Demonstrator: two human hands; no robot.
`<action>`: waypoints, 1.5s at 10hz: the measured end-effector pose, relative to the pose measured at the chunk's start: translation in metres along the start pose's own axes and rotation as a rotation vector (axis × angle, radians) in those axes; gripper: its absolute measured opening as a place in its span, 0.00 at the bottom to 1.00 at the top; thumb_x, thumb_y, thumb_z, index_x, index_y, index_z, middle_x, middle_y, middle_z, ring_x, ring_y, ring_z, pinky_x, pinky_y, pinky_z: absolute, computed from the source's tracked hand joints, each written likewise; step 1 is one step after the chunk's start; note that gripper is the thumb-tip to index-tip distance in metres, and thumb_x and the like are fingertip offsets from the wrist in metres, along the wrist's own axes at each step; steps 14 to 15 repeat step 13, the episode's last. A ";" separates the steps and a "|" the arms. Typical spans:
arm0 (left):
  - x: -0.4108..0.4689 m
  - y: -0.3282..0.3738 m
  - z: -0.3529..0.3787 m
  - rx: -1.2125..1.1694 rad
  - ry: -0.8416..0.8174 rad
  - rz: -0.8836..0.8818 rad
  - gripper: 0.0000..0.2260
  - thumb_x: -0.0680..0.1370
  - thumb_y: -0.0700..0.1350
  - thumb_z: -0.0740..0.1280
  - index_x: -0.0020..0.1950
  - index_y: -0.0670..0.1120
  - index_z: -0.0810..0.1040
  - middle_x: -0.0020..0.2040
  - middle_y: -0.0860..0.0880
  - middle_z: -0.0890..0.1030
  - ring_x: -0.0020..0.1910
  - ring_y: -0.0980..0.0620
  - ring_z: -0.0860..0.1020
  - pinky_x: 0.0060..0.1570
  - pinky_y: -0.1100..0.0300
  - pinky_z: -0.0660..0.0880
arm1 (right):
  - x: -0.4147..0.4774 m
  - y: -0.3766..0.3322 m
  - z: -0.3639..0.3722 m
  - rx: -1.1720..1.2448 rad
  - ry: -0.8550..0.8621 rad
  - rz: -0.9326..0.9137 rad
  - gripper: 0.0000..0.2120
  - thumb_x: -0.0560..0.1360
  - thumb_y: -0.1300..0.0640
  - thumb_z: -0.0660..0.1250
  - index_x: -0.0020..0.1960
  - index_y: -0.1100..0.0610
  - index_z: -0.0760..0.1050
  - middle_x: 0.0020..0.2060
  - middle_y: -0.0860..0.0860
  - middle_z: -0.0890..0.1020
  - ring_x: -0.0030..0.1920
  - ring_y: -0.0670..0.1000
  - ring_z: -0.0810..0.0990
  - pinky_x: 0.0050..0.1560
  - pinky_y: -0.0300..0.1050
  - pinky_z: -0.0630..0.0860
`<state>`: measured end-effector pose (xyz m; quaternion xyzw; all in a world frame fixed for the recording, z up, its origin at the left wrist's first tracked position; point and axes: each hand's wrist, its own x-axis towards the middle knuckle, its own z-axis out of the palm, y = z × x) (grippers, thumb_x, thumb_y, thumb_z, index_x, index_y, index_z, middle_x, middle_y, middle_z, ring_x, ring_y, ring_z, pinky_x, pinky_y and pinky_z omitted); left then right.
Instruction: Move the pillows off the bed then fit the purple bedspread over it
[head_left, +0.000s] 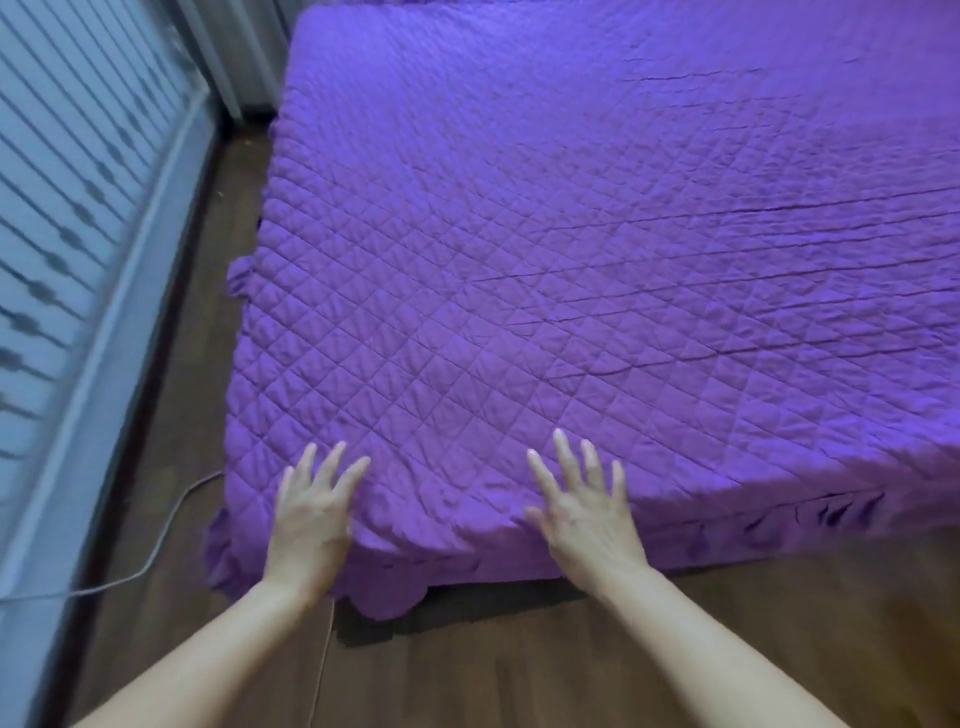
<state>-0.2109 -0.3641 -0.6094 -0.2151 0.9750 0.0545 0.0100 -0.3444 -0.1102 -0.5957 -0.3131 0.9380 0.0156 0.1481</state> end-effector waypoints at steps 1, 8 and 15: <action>-0.002 -0.039 -0.018 0.008 -0.076 -0.390 0.29 0.73 0.33 0.62 0.71 0.52 0.67 0.73 0.37 0.61 0.68 0.30 0.62 0.61 0.36 0.66 | 0.020 -0.063 -0.002 0.061 -0.074 -0.212 0.29 0.80 0.42 0.51 0.76 0.44 0.41 0.76 0.51 0.37 0.75 0.62 0.41 0.69 0.69 0.45; -0.059 -0.104 0.012 -0.526 -0.221 -0.827 0.26 0.74 0.40 0.58 0.69 0.61 0.65 0.58 0.46 0.80 0.59 0.44 0.75 0.60 0.51 0.63 | 0.026 -0.232 0.013 -0.075 -0.166 -0.459 0.29 0.80 0.41 0.48 0.75 0.42 0.36 0.75 0.48 0.35 0.74 0.60 0.33 0.65 0.73 0.36; -0.008 -0.080 -0.014 -0.057 -0.373 -0.183 0.26 0.82 0.49 0.51 0.77 0.50 0.44 0.77 0.41 0.46 0.76 0.40 0.45 0.72 0.49 0.54 | 0.020 -0.186 -0.012 0.192 -0.375 -0.090 0.23 0.81 0.45 0.50 0.75 0.40 0.49 0.76 0.45 0.41 0.76 0.57 0.39 0.69 0.69 0.47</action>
